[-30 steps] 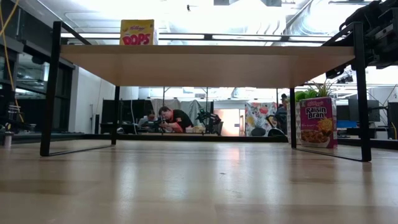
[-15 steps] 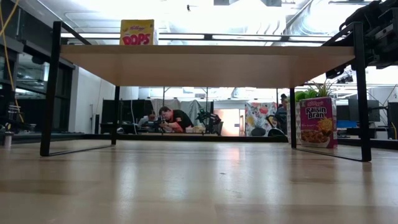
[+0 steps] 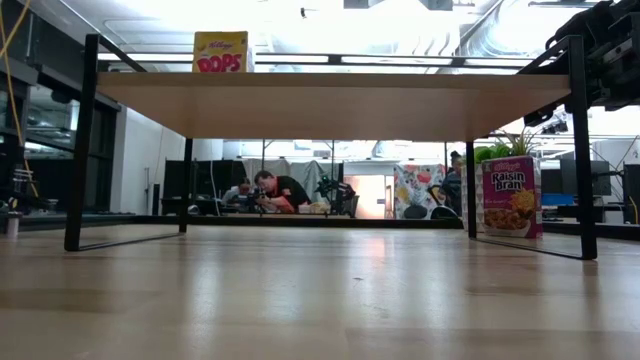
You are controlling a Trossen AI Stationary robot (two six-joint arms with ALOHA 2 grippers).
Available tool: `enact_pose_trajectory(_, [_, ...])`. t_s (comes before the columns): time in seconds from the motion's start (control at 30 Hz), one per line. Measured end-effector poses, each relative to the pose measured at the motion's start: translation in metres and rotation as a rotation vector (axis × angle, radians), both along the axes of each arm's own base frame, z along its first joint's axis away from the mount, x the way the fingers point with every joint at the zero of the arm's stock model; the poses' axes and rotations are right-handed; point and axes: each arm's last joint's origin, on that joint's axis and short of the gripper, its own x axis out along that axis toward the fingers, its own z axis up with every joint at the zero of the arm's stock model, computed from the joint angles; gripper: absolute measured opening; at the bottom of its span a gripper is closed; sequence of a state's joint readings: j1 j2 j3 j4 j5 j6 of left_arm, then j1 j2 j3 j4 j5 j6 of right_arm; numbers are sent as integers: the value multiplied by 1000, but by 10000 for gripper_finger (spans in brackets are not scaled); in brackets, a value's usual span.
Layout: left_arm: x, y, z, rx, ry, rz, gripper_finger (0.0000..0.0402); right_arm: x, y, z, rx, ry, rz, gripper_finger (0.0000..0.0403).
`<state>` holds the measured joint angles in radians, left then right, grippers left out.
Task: Stack cereal on shelf
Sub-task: Put the yellow cereal box on the shelf
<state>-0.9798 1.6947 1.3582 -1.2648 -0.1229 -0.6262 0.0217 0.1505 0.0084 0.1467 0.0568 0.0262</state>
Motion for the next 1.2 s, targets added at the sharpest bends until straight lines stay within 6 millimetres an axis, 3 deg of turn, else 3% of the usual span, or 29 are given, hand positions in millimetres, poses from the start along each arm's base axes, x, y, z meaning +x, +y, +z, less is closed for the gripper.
enact_pose_trajectory(0.23, [2, 2, 0, -24, 34, 23, 275, 0, 0, 0, 0, 0, 0, 0])
enact_pose_trajectory(0.87, [2, 2, 1, -28, 35, 8, 158, 0, 0, 0, 0, -1, 0, 0])
enact_pose_trajectory(1.03, [6, 1, 31, -142, 2, 22, 150, 0, 0, 0, 0, 0, 0, 0])
enact_pose_trajectory(1.2, [14, 0, 88, -332, -101, 57, 151, 0, 0, 0, 0, 0, 0, 0])
